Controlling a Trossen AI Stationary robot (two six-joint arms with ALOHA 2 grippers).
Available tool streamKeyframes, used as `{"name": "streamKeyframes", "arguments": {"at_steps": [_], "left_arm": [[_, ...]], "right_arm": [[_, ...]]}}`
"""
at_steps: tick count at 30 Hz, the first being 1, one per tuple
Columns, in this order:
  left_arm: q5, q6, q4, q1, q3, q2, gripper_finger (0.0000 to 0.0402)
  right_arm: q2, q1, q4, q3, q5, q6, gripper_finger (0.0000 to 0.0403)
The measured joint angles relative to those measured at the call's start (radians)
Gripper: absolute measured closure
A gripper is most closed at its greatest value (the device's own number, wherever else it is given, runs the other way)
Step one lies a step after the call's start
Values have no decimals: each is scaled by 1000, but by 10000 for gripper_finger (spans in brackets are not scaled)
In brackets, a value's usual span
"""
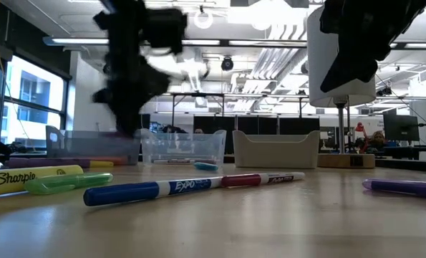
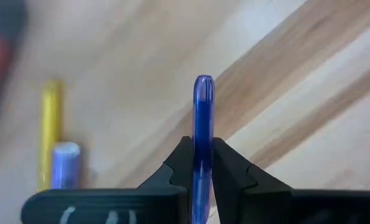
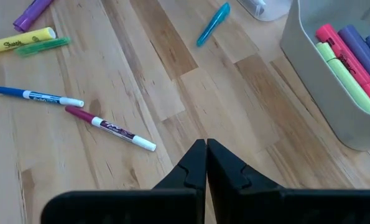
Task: Pick & Place Markers
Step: Put the blue pen into the black bin, then put the violet marker pen into the transparent bin
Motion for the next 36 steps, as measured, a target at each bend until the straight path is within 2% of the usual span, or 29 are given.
{"name": "streamKeyframes", "arguments": {"at_steps": [2, 7, 11, 14, 21, 24, 26, 31, 36], "left_arm": [[-8, 54, 15, 2, 60, 2, 375], [-54, 214, -107, 10, 184, 2, 375], [-72, 320, -195, 64, 211, -11, 375], [-131, 364, -261, 128, 213, -36, 375], [-165, 544, -308, 342, 128, -160, 375], [-180, 587, -274, 422, 96, -182, 374], [-170, 621, -310, 476, 58, -188, 372], [-176, 641, -241, 532, -23, -192, 338], [-165, 618, -193, 532, -90, -194, 301]], "right_arm": [[0, 0, 0, 0, 0, 0, 403], [1, 0, 0, 0, 0, 0, 403], [1, 0, 2, 0, 0, 10, 402], [1, 0, 6, 0, -3, 28, 402], [1, 0, 26, 0, -8, 35, 403], [1, 0, 26, 0, -8, 50, 402], [1, 0, 26, 0, -13, 49, 403], [1, 0, 26, 0, -13, 29, 403], [1, 0, 24, 0, -12, 23, 403]]}}
